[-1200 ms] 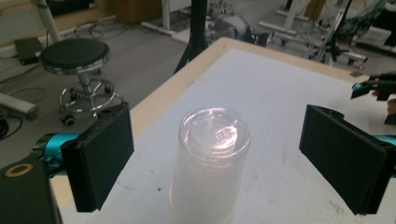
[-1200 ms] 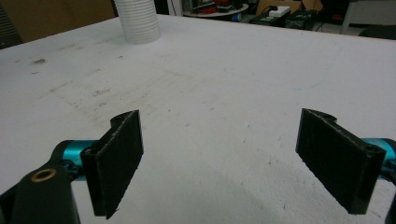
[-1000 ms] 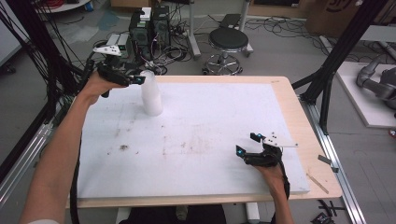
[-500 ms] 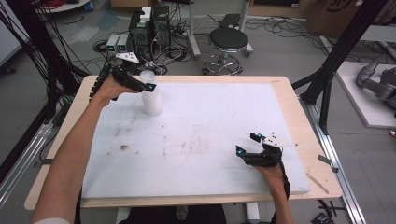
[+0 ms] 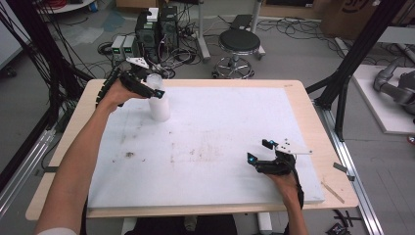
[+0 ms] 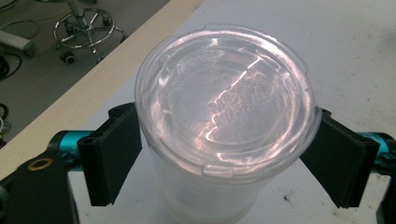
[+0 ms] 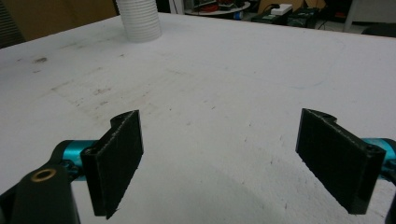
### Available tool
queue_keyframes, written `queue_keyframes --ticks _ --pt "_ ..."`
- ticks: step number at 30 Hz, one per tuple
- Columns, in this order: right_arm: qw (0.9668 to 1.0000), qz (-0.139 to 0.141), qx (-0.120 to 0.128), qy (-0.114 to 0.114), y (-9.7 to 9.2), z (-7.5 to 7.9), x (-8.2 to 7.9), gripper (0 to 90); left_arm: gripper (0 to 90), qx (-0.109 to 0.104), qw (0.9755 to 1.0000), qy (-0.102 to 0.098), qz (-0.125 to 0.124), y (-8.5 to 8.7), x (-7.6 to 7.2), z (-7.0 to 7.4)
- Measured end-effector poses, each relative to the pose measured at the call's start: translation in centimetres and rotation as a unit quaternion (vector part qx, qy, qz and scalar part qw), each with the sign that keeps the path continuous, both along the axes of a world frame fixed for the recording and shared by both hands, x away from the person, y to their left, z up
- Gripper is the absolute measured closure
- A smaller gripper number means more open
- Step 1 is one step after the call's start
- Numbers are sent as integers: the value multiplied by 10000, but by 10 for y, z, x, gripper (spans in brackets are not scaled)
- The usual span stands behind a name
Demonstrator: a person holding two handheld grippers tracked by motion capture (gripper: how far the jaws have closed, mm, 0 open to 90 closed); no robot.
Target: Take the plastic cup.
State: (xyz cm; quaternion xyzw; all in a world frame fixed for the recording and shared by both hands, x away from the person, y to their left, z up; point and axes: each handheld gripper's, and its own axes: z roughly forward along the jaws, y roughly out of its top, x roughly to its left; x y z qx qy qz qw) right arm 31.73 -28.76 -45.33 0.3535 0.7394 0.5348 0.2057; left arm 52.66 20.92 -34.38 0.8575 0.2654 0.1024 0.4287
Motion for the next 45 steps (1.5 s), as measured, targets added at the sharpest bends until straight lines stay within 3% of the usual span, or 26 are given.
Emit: queue_keyframes --ticks 19,33,45 --pt "10000 -2 9 3 0 0 1 147 322 58 9999 46 70 0 1 0" --pt "10000 0 12 -1 -1 0 1 147 333 144 9999 -5 80 -1 -1 2" --pt "10000 5 14 49 0 0 1 147 333 57 9999 -48 139 0 -4 10"
